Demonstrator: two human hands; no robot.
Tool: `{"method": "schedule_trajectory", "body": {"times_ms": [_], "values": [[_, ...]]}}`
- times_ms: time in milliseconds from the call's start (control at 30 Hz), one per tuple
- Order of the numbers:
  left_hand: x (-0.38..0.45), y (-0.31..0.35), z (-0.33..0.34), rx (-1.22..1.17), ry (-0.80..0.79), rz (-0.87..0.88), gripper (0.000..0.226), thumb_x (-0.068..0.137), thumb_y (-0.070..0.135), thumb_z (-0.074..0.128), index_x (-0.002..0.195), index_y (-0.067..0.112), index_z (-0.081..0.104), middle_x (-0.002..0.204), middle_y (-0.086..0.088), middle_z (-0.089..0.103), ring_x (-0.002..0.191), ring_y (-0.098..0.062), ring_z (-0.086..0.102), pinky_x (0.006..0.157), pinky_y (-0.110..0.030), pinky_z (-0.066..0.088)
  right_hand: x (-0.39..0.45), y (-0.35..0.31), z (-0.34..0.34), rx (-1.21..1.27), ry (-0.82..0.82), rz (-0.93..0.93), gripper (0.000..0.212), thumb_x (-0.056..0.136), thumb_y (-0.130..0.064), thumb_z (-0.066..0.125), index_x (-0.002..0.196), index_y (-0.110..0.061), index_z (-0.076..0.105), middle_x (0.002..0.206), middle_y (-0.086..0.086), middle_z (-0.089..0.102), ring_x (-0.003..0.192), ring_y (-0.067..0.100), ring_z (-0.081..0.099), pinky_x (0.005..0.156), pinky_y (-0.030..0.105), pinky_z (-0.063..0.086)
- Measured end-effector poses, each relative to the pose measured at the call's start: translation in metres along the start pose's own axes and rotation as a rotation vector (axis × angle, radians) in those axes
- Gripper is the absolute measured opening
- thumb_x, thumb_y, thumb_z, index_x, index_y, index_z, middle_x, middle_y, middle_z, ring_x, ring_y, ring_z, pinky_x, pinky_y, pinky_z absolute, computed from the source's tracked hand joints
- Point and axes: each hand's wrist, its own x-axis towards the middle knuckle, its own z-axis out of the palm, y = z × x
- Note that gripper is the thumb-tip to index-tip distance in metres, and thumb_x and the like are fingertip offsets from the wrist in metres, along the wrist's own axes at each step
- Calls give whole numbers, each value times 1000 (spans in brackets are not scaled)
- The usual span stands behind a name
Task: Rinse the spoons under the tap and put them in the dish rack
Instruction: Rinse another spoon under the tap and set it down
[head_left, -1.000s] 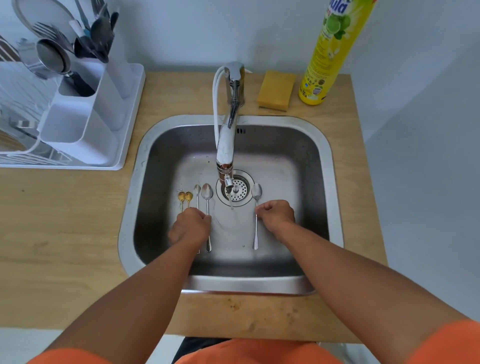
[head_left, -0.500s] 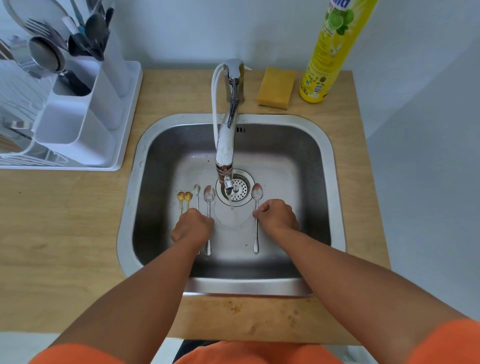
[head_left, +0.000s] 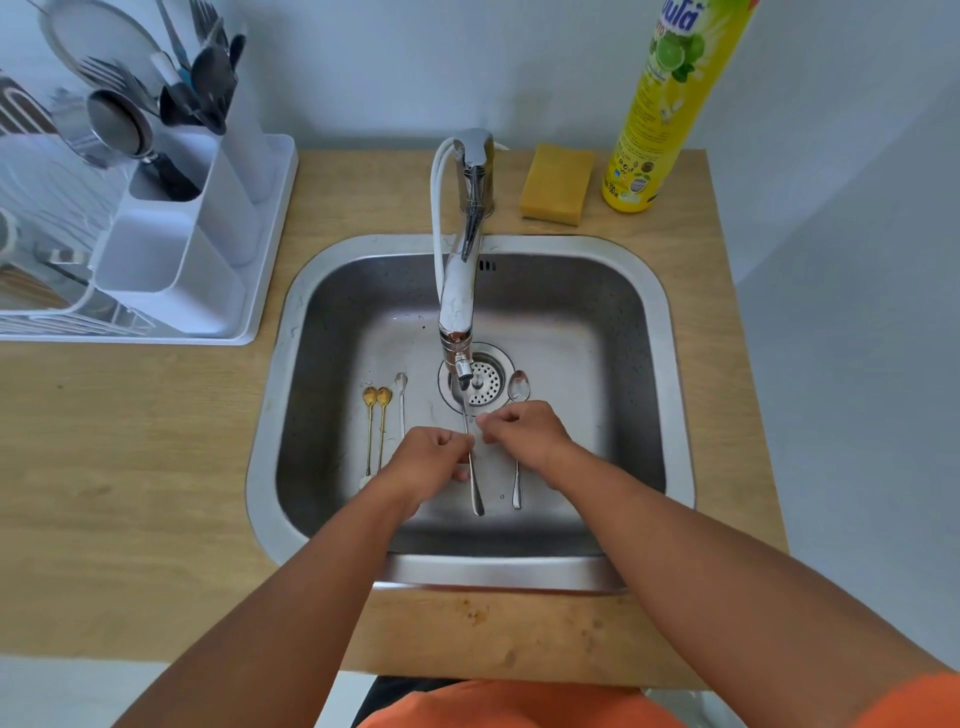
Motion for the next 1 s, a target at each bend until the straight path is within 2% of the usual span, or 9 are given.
{"method": "schedule_trajectory", "body": {"times_ms": [67, 133, 300, 400, 500, 600, 733, 867, 1000], "values": [[-4, 2, 1, -90, -54, -34, 20, 101, 28, 65, 94, 13, 76, 71, 6, 74, 54, -4, 67, 59, -25, 47, -2, -3, 1, 83, -54, 48, 17, 89, -36, 77, 82, -21, 76, 78, -6, 77, 57, 8, 55, 47, 16, 41], [-8, 3, 3, -189, -98, -71, 19, 101, 27, 65, 97, 12, 75, 71, 5, 72, 56, -6, 65, 57, -24, 48, -4, -5, 0, 148, -69, 85, 14, 89, -32, 79, 81, -20, 75, 76, -3, 74, 55, 10, 51, 40, 15, 35], [-16, 1, 8, -303, -165, -105, 19, 100, 31, 68, 97, 13, 73, 75, 6, 74, 60, -7, 65, 58, -25, 50, -9, -13, -4, 186, -106, 112, 9, 86, -28, 80, 84, -19, 76, 80, -1, 72, 64, 12, 52, 48, 21, 34], [-17, 4, 2, -187, -184, -81, 23, 99, 36, 70, 104, 14, 76, 89, 5, 82, 65, -7, 68, 62, -25, 51, -9, -15, -9, 113, -96, 79, 8, 86, -25, 79, 84, -18, 77, 81, -1, 73, 61, 10, 51, 51, 22, 36], [-12, 15, -8, -88, -46, -44, 27, 98, 43, 67, 106, 18, 75, 95, 6, 82, 75, -11, 71, 69, -29, 49, -9, -15, -12, 15, -64, -13, 11, 87, -20, 77, 79, -13, 77, 72, -5, 71, 60, 7, 54, 55, 21, 40], [-5, 27, -11, -134, 118, 46, 22, 94, 45, 74, 95, 24, 72, 97, 4, 78, 80, -14, 70, 66, -29, 50, -8, -13, -14, -64, -46, -85, 18, 88, -22, 75, 79, -6, 77, 68, -3, 67, 65, 11, 56, 65, 26, 46], [2, 37, -3, -127, 250, 135, 22, 83, 38, 87, 79, 23, 71, 71, 8, 74, 62, -10, 66, 60, -23, 50, -10, -12, -11, -130, -61, -145, 24, 89, -27, 72, 82, -4, 75, 79, 12, 73, 68, 15, 58, 71, 33, 52], [4, 38, 3, -174, 319, 126, 20, 98, 38, 71, 92, 20, 77, 83, 6, 76, 63, -9, 73, 54, -20, 47, -10, -11, -12, -182, -36, -171, 24, 91, -27, 70, 81, -6, 75, 84, 10, 77, 71, 14, 62, 77, 36, 58], [4, 31, 7, -305, 294, 62, 25, 105, 36, 58, 89, 23, 72, 73, 0, 72, 72, -14, 73, 70, -35, 53, -10, -10, -18, -205, -14, -180, 25, 93, -28, 70, 78, -9, 75, 83, 7, 77, 71, 12, 63, 76, 34, 57]]}}
